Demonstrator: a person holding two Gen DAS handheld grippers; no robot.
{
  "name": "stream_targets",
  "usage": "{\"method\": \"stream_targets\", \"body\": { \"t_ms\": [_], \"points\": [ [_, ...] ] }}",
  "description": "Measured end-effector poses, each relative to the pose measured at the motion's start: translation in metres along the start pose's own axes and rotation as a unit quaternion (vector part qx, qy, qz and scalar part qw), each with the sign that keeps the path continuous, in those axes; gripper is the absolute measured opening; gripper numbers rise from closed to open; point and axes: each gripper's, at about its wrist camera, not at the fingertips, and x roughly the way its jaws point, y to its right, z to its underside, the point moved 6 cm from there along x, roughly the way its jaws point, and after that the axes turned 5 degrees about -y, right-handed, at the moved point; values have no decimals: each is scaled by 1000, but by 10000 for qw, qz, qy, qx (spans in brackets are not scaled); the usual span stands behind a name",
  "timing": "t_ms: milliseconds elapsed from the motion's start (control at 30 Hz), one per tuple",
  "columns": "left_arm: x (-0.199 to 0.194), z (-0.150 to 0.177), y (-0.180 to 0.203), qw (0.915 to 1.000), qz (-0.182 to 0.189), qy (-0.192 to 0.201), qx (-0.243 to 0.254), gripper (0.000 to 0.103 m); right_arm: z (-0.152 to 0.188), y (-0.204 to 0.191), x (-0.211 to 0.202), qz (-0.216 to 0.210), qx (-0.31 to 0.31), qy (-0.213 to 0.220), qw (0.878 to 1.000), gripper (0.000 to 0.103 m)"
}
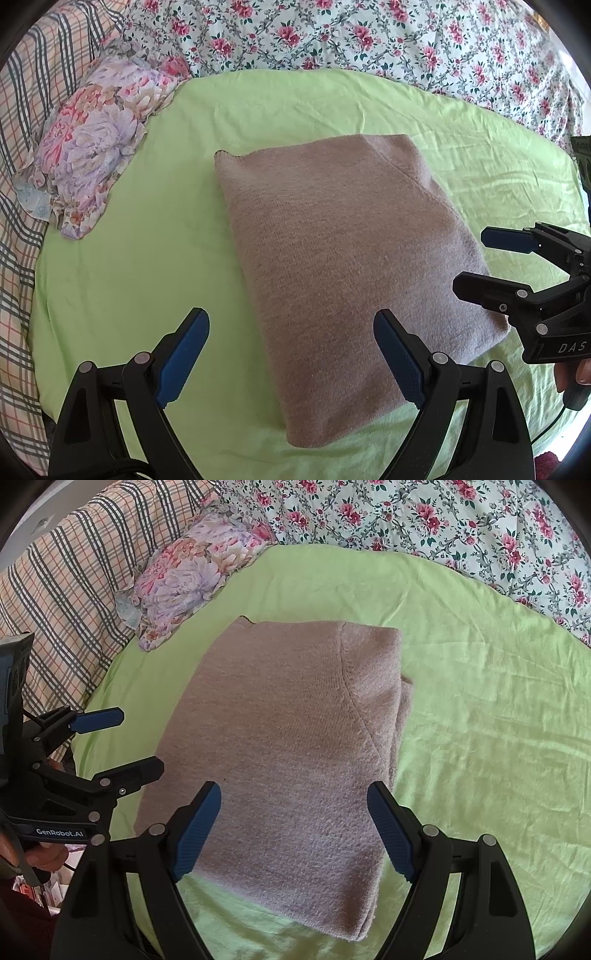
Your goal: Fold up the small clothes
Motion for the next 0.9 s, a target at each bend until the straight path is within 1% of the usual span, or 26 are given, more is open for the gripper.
{"method": "stream_targets", "body": {
  "t_ms": [900],
  "points": [
    [-4,-4,0,10000,63,35,54,91,-4,-6,-6,13,-60,87,9999,82]
  ]
}}
